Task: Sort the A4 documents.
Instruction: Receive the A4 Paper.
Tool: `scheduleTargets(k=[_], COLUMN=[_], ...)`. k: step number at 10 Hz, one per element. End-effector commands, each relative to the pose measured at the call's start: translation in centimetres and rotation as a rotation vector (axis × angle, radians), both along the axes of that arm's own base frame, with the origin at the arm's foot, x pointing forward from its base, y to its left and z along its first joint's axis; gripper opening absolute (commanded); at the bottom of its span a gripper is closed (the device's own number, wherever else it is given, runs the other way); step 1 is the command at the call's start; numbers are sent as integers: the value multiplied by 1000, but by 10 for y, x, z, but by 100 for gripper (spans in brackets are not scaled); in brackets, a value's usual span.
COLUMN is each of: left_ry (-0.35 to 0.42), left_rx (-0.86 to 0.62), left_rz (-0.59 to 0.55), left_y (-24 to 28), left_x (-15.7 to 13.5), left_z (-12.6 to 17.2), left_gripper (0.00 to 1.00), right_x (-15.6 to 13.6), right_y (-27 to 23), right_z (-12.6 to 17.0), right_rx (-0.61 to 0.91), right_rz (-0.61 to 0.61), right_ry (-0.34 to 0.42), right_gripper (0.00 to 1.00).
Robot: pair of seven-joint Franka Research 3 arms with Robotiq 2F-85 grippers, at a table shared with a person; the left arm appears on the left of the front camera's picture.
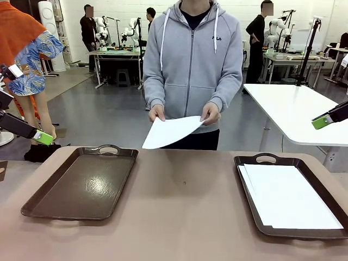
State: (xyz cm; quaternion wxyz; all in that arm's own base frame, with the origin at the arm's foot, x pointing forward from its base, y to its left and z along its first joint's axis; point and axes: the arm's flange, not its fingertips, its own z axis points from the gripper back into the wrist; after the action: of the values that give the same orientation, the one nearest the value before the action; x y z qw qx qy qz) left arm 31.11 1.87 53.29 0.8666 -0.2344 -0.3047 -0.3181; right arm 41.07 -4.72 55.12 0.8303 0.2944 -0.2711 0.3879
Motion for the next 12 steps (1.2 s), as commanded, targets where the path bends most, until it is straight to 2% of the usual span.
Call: scheduleTargets(k=[1,12], left_ry=[-6,-6], left_rx=[-14,-14], left_rz=[-16,-16], left_y=[2,2], left_x=[1,1], left_z=[-1,-1], left_gripper=[100,100], right_x=[-1,-1], right_y=[0,0], right_z=[0,0], right_rx=[1,1], right_rz=[0,0], right_ry=[-2,-2], right_gripper=[100,100])
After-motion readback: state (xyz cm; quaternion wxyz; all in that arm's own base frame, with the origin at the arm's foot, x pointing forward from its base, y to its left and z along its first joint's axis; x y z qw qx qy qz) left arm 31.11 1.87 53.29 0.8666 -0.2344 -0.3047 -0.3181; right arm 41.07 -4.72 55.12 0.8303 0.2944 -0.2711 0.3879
